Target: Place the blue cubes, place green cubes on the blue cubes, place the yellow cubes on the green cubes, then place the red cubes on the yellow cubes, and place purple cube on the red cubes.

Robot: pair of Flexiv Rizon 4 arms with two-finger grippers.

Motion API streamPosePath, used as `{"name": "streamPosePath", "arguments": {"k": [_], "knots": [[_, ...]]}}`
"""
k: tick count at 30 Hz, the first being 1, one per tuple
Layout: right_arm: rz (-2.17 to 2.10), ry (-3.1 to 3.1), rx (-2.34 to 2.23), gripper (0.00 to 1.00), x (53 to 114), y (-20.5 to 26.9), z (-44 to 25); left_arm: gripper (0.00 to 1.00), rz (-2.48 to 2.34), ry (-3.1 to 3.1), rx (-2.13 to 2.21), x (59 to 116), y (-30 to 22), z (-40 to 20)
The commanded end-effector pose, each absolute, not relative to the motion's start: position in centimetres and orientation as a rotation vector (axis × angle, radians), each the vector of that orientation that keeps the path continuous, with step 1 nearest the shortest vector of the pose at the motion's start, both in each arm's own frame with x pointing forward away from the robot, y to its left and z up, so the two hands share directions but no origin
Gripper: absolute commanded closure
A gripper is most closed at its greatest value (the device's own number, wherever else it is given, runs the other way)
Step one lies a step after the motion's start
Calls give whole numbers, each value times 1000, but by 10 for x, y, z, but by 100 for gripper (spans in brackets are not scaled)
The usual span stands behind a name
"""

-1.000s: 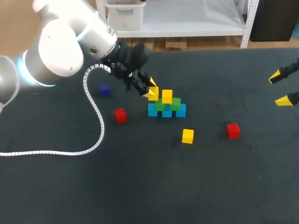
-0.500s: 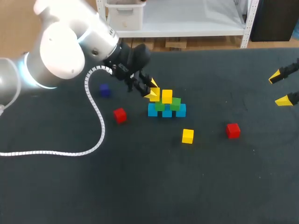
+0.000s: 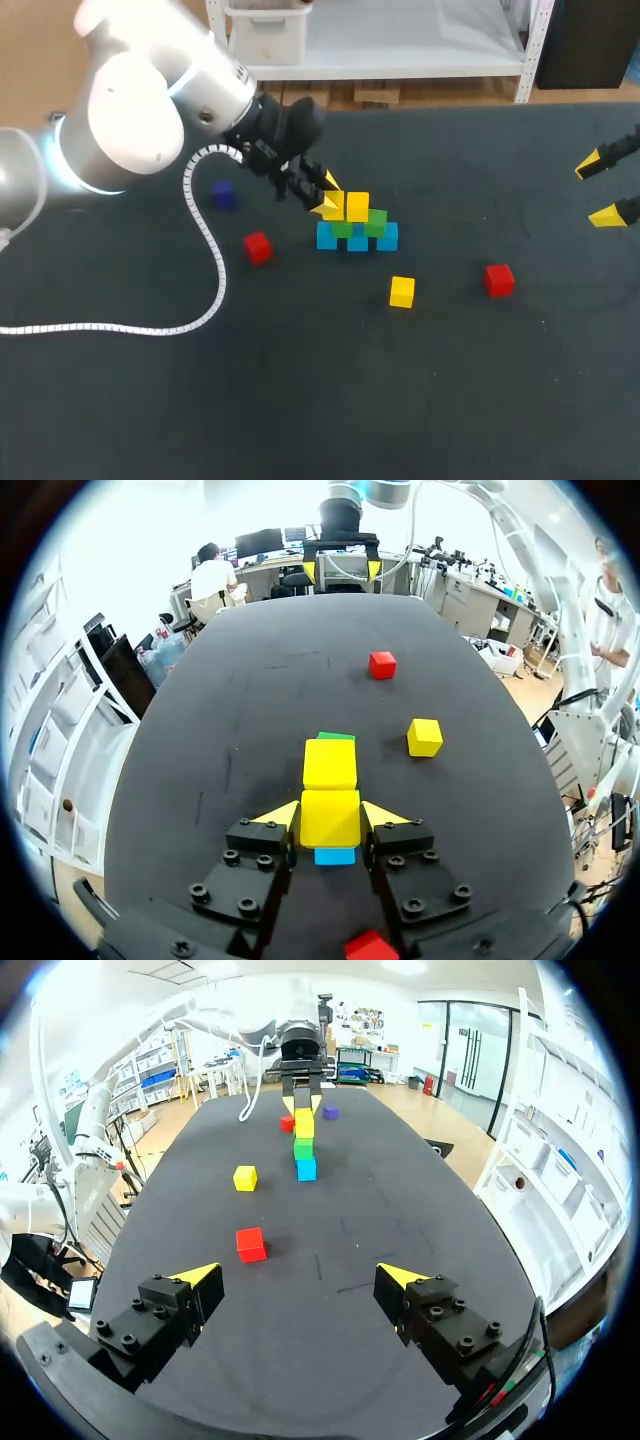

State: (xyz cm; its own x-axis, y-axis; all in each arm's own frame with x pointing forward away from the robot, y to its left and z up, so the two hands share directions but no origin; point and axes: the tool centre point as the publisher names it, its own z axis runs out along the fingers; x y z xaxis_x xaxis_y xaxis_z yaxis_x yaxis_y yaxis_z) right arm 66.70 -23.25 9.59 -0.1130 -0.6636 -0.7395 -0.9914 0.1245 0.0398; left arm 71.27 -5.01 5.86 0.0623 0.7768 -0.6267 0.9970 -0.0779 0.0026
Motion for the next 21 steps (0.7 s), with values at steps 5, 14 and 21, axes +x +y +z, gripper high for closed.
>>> {"name": "streamPosePath", "arguments": {"k": [5,14,21], "knots": [[751,1841,-1596,0,668,-232,95,100,-667,1763,1911,714,-53,58],[751,1841,-1596,0,668,-232,95,100,-669,1765,1912,714,-53,57],[751,1841,-1596,0,668,-232,95,87,-672,1763,1917,714,-54,56]]}}
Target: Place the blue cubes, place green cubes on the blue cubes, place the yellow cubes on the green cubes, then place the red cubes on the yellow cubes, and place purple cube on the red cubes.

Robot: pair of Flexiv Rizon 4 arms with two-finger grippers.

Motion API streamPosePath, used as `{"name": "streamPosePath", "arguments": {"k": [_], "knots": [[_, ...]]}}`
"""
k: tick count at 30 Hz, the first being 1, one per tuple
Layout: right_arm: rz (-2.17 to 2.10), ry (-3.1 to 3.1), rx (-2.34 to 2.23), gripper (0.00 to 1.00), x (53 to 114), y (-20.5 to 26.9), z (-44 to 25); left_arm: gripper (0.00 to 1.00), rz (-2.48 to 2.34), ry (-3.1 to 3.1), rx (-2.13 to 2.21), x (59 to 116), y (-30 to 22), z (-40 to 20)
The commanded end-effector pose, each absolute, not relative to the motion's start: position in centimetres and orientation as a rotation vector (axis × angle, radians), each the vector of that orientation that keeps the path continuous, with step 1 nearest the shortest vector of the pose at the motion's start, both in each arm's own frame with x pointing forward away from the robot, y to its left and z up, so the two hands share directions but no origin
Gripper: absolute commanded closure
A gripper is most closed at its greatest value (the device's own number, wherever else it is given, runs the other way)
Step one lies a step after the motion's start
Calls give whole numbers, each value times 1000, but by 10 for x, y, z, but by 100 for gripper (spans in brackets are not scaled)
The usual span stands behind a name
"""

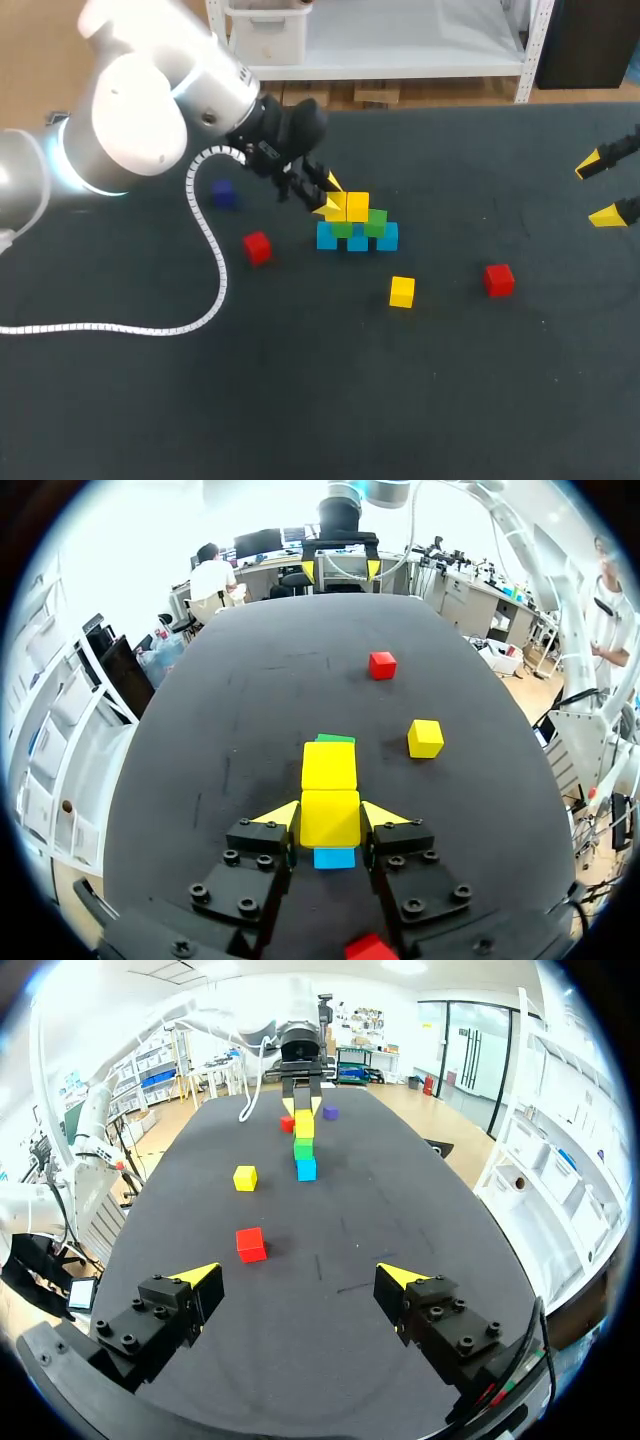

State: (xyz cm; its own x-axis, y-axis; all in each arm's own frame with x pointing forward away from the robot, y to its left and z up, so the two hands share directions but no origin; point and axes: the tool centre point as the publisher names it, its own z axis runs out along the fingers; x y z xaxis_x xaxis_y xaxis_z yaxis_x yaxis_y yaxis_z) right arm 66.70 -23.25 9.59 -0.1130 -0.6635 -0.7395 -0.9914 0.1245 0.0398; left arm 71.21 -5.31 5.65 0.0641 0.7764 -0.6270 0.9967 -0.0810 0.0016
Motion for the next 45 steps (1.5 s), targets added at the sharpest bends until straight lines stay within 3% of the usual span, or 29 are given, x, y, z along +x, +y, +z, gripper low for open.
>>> {"name": "streamPosePath", "arguments": {"k": [1,5,9,10,11,12,22,45], "knots": [[751,1841,-1596,0,668,-232,95,84,-673,1762,1917,714,-54,56],[751,1841,-1596,0,668,-232,95,73,-672,1762,1919,714,-54,56],[751,1841,-1596,0,668,-232,95,52,-674,1764,1919,714,-54,55],[751,1841,-1596,0,668,-232,95,43,-674,1764,1919,714,-54,55],[751,1841,-1596,0,668,-232,95,16,-675,1764,1919,714,-53,55],[751,1841,-1596,0,668,-232,95,0,-676,1765,1919,714,-53,55],[751,1841,-1596,0,668,-232,95,0,-681,1753,1891,707,-37,69],[751,1841,-1596,0,668,-232,95,0,-714,1766,1838,677,92,70]]}}
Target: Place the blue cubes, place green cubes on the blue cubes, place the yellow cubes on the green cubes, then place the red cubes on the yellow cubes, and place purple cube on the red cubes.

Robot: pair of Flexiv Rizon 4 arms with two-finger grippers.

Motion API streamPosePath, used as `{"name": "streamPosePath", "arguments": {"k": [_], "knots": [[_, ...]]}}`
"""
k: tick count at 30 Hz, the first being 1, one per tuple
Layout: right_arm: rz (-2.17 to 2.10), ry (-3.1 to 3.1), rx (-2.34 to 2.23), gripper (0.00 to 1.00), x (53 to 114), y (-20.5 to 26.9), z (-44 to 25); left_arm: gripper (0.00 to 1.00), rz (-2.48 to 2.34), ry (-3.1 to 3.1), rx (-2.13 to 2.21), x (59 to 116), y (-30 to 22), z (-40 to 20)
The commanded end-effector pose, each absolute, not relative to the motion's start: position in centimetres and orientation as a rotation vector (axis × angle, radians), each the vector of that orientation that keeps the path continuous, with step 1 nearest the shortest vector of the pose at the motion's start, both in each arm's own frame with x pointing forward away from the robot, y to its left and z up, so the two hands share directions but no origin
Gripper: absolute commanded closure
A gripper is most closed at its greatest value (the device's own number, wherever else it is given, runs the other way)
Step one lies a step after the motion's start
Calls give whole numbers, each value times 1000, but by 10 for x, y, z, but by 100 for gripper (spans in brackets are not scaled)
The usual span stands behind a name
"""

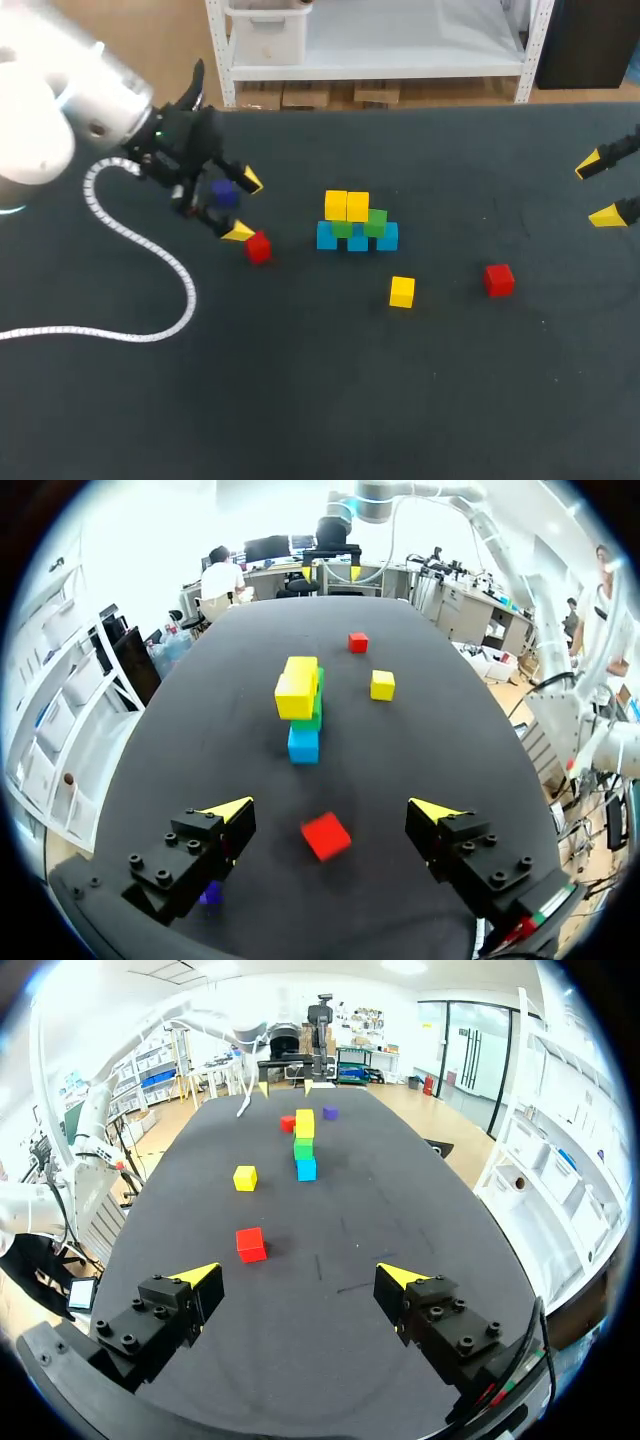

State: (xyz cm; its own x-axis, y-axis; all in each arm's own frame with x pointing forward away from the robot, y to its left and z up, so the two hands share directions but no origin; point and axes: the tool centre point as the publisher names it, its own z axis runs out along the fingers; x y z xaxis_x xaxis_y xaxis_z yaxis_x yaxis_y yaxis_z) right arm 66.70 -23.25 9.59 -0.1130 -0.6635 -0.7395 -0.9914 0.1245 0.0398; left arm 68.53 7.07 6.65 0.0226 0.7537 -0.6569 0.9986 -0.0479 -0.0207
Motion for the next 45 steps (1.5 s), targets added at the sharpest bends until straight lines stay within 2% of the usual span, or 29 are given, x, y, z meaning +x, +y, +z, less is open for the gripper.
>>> {"name": "streamPosePath", "arguments": {"k": [1,24,45], "knots": [[751,1841,-1596,0,668,-232,95,0,-716,1764,1838,677,96,70],[751,1841,-1596,0,668,-232,95,0,-753,1635,1919,706,128,68],[621,1835,-1554,0,594,-141,77,0,-753,1635,1919,706,128,68]]}}
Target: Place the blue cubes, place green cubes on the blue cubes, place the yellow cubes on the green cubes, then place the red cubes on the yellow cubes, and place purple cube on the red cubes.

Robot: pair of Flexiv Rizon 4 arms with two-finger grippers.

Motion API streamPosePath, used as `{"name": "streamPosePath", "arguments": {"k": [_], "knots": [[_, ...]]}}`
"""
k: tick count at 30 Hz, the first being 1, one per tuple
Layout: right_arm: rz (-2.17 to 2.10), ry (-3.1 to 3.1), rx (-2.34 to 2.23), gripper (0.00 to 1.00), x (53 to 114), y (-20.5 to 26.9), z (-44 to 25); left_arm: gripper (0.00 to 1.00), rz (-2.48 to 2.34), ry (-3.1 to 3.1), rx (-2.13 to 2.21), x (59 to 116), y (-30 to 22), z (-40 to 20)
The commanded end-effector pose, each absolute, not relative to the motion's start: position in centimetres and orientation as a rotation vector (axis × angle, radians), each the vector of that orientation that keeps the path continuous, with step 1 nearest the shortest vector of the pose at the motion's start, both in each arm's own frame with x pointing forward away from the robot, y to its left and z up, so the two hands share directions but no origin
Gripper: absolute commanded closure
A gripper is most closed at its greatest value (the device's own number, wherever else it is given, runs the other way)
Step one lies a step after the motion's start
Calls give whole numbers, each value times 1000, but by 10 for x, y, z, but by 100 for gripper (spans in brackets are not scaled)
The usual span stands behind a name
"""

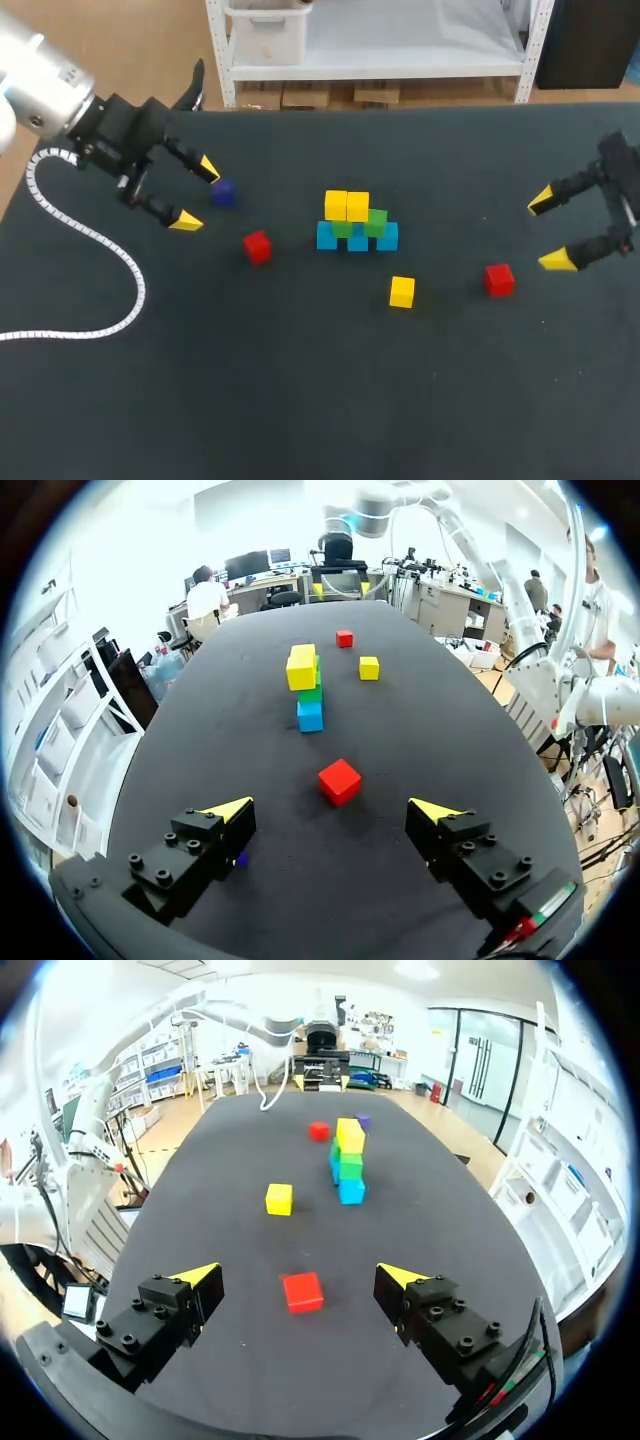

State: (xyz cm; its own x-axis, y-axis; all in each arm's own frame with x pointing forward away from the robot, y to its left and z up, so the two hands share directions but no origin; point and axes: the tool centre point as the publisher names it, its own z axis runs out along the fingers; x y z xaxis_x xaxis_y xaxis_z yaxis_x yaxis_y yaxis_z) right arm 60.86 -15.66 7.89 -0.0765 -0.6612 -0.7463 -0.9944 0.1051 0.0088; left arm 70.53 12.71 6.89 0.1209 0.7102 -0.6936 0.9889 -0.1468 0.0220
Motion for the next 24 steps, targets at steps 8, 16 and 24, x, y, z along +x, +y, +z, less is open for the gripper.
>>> {"name": "streamPosePath", "arguments": {"k": [8,16,24], "knots": [[634,1828,-1521,0,578,-88,64,0,-753,1635,1919,706,128,68],[637,1812,-1547,0,585,-56,48,0,-753,1635,1919,706,128,68],[666,1824,-1556,0,598,-30,20,0,-753,1635,1919,706,128,68]]}}
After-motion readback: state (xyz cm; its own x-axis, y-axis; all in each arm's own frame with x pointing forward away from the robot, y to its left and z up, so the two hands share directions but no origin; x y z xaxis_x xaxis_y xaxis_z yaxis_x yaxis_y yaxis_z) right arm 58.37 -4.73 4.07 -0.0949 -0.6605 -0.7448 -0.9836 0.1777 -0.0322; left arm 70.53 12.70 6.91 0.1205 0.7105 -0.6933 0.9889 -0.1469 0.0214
